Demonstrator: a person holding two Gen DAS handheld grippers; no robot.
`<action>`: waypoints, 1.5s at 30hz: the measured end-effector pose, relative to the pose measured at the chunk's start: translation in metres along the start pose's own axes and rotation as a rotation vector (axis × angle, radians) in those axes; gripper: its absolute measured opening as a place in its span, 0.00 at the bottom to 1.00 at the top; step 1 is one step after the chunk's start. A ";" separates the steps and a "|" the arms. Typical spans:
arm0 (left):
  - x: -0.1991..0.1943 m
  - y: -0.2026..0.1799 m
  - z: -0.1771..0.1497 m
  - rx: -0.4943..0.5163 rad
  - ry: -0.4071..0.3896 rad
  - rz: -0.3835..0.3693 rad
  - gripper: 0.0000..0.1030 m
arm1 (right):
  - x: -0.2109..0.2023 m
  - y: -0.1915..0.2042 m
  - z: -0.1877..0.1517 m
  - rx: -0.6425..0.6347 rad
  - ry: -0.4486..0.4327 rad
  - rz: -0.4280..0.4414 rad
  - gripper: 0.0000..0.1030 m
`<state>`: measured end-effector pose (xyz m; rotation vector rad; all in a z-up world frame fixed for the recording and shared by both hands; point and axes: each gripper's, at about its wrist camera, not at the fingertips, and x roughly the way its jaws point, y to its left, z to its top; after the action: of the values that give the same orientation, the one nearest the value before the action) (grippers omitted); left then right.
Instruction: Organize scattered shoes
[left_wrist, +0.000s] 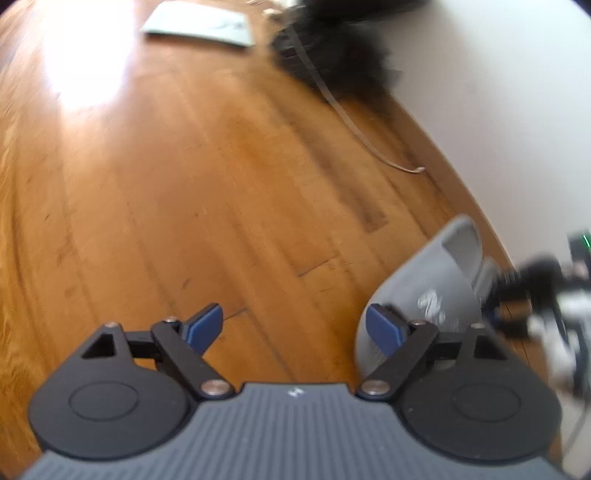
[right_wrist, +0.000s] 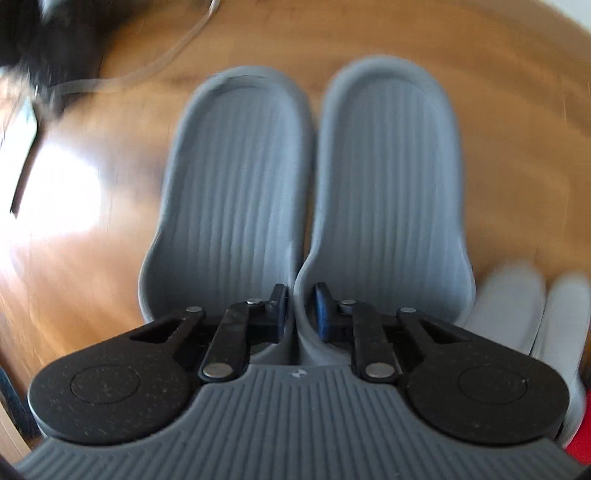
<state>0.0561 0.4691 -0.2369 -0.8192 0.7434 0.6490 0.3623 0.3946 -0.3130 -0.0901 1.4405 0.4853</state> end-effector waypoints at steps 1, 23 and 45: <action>0.000 -0.007 0.002 0.026 0.004 -0.019 0.83 | 0.003 -0.006 0.028 0.012 -0.015 -0.013 0.13; -0.009 -0.039 0.000 0.183 0.015 -0.141 0.84 | 0.004 -0.031 0.139 0.132 -0.058 -0.011 0.65; -0.011 -0.062 -0.024 0.185 0.098 -0.256 0.87 | -0.044 -0.175 -0.154 0.090 0.184 0.058 0.90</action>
<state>0.0882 0.4143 -0.2142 -0.7638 0.7597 0.3081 0.2825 0.1723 -0.3332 -0.0212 1.6468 0.4675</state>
